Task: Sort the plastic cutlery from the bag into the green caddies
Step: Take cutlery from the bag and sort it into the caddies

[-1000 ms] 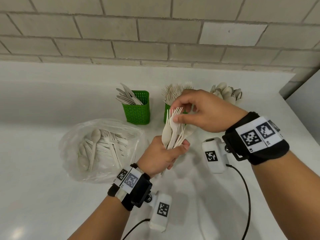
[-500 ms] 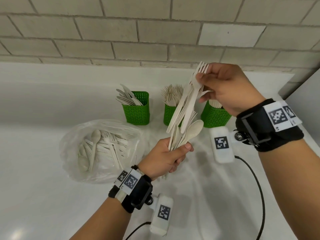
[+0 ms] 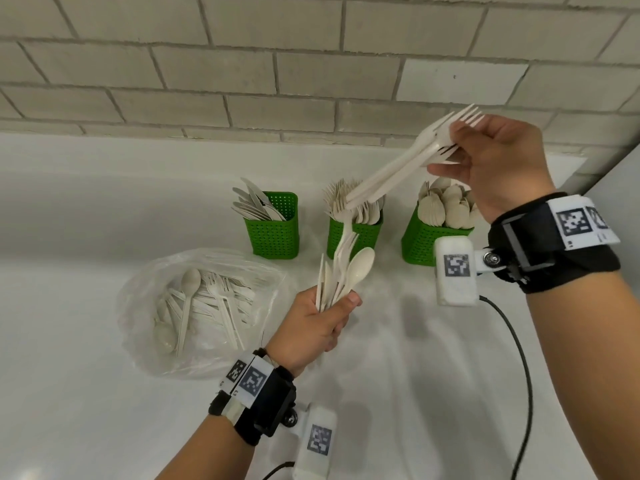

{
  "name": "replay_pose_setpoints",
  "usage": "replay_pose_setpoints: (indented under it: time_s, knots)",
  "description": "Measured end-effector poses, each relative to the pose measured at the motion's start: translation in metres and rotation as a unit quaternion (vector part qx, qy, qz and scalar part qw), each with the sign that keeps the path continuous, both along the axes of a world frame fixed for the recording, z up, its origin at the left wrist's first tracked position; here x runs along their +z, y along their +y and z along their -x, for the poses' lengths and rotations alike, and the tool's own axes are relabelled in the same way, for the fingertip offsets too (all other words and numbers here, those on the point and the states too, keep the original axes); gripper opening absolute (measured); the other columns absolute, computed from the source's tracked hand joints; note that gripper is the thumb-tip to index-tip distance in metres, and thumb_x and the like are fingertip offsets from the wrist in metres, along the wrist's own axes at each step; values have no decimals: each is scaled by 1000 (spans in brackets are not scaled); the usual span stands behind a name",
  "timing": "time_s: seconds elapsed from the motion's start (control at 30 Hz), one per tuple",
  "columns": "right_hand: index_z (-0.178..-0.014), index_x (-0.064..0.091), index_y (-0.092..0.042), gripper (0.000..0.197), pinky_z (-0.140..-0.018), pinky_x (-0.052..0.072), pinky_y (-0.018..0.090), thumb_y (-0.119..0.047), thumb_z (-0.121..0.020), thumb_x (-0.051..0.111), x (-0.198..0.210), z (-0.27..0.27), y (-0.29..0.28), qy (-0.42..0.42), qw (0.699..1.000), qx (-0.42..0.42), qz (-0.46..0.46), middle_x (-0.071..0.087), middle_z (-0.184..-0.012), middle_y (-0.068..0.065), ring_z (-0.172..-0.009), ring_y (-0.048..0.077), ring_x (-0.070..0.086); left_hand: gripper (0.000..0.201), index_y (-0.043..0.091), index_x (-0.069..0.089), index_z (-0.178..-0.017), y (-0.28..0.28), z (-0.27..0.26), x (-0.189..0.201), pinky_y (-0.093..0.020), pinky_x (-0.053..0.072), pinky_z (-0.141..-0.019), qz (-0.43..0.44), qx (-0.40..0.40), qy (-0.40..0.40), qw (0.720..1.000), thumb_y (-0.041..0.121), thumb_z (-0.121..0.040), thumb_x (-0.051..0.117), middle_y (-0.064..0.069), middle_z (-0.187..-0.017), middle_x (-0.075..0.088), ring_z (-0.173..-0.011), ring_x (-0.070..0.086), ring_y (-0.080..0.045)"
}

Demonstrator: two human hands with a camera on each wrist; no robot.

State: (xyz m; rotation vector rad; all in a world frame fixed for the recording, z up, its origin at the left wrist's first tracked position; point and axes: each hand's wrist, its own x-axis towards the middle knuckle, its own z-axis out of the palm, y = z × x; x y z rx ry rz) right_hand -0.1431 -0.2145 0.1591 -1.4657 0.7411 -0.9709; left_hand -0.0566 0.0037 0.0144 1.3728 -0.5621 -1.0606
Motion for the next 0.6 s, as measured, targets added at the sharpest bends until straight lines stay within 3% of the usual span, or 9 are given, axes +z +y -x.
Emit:
replay_pose_setpoints:
  time_s: [0.17,0.27,0.43,0.5,0.6]
  knots:
    - [-97,63,6,19,-63,61,33,-12,-97,57,-8,-8,-12,112,985,-70,107,67,-83,13,-70,21,71,18,7,66,-89,0,-8,-3,-23,25,-42,12,49,37,998,24,-92,62,1,-53,37,-43,28,-11]
    - [-84,61,-9,14,-62,61,36,-14,-97,56,-9,-14,-11,136,973,-81,171,66,-76,4,-62,15,70,16,10,67,-86,0,-11,-3,-22,25,-42,18,60,44,997,23,-93,61,0,-53,37,-43,28,-11]
    - [-95,59,-11,7,-64,60,45,-17,-97,56,-22,-31,-1,200,938,-46,280,68,-87,11,-68,22,71,20,7,64,-89,-1,-12,-3,-22,25,-41,22,68,50,996,27,-87,64,0,-53,37,-43,28,-11]
    - [-94,59,-11,8,-69,58,48,-18,-96,57,-37,-37,5,232,920,-29,314,68,-86,11,-72,26,69,19,7,64,-89,-2,-12,-3,-22,25,-42,20,69,52,996,26,-88,64,0,-53,37,-43,28,-11]
    - [-96,61,-7,16,-74,51,40,-21,-97,54,-61,-44,13,334,866,10,373,67,-84,12,-80,31,63,17,7,64,-89,-4,-11,-3,-22,24,-42,17,69,57,996,23,-91,62,0,-53,37,-43,27,-12]
